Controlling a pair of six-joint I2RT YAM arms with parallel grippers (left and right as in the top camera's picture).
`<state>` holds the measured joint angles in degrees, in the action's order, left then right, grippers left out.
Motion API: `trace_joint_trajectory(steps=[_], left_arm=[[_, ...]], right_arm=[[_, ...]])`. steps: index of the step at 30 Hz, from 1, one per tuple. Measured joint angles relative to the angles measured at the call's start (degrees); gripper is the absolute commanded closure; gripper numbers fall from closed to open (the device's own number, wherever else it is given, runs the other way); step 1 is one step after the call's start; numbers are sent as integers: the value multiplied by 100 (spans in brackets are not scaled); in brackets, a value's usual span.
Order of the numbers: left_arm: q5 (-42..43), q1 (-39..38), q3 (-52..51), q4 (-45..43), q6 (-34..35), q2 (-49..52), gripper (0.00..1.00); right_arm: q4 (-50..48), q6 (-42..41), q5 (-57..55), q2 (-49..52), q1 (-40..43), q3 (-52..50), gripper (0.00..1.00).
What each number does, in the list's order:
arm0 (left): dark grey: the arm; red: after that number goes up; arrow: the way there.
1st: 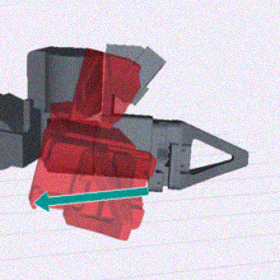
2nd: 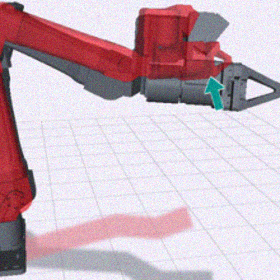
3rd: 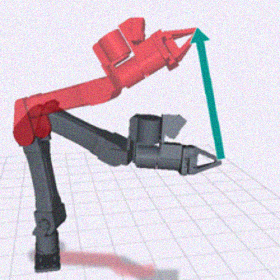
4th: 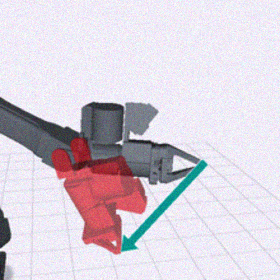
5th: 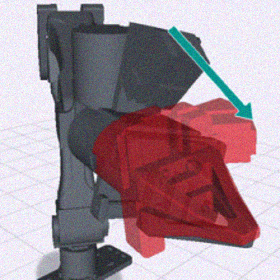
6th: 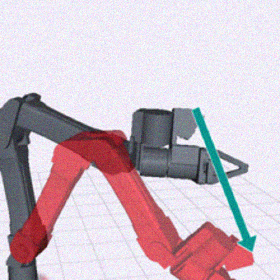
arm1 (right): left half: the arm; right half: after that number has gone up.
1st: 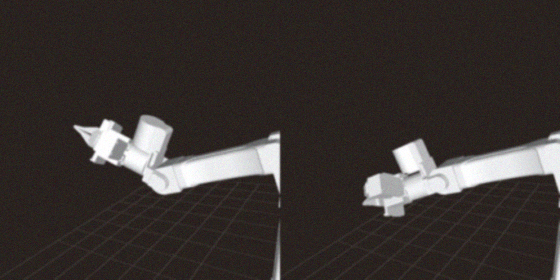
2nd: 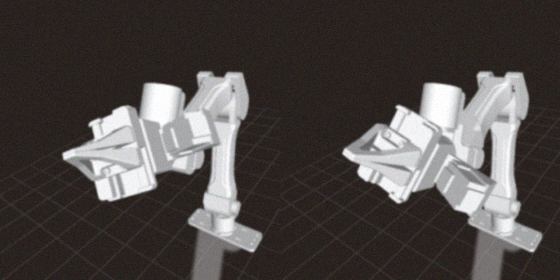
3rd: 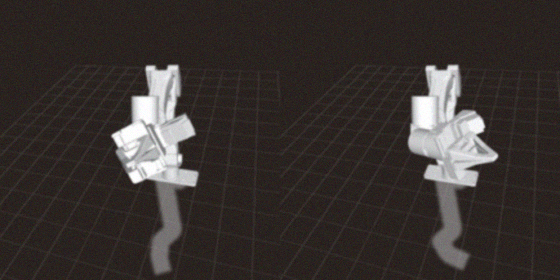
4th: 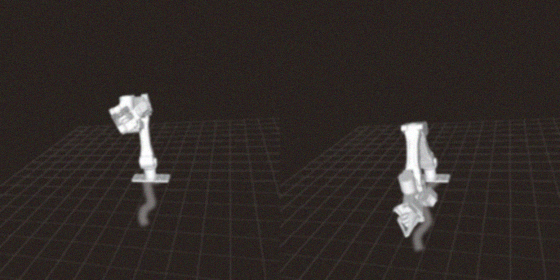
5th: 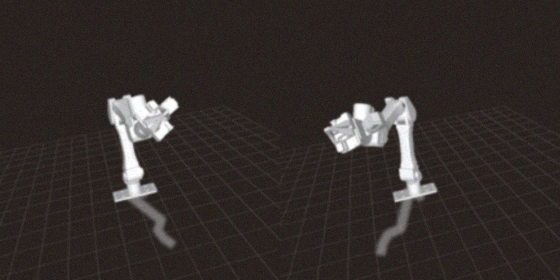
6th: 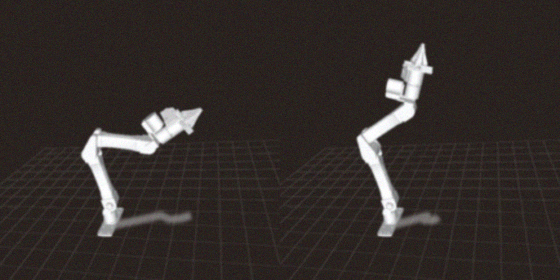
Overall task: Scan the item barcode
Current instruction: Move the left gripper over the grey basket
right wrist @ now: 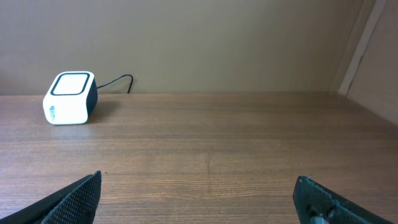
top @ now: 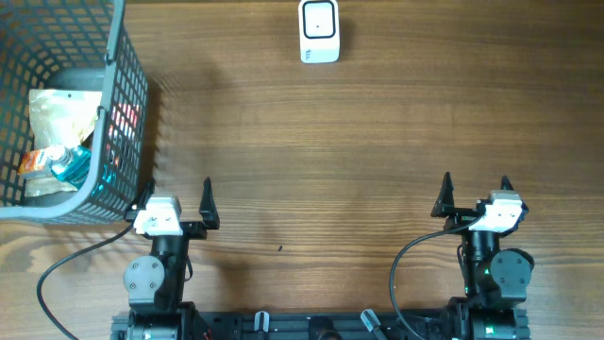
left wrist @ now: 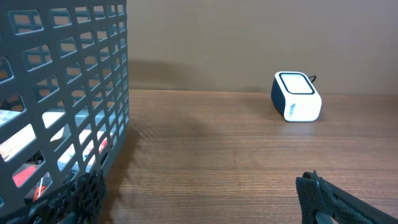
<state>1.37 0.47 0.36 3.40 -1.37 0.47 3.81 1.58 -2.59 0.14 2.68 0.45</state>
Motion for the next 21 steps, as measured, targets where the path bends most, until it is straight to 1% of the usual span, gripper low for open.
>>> trace_joint_trajectory(steps=[1, 3, 4, 6, 21], left_arm=[[0, 0, 0, 0, 0, 0, 0], [120, 166, 0, 7, 439, 76, 0], [155, 247, 0, 11, 599, 127, 0], [199, 260, 0, 7, 903, 142, 0], [216, 260, 0, 7, 1029, 142, 0]], right_arm=[[-59, 24, 0, 9, -22, 0, 0], [-389, 243, 26, 175, -424, -4, 0], [-393, 354, 63, 229, -599, -9, 0], [-396, 474, 66, 249, -603, -9, 0], [-396, 518, 68, 249, -603, -9, 0]])
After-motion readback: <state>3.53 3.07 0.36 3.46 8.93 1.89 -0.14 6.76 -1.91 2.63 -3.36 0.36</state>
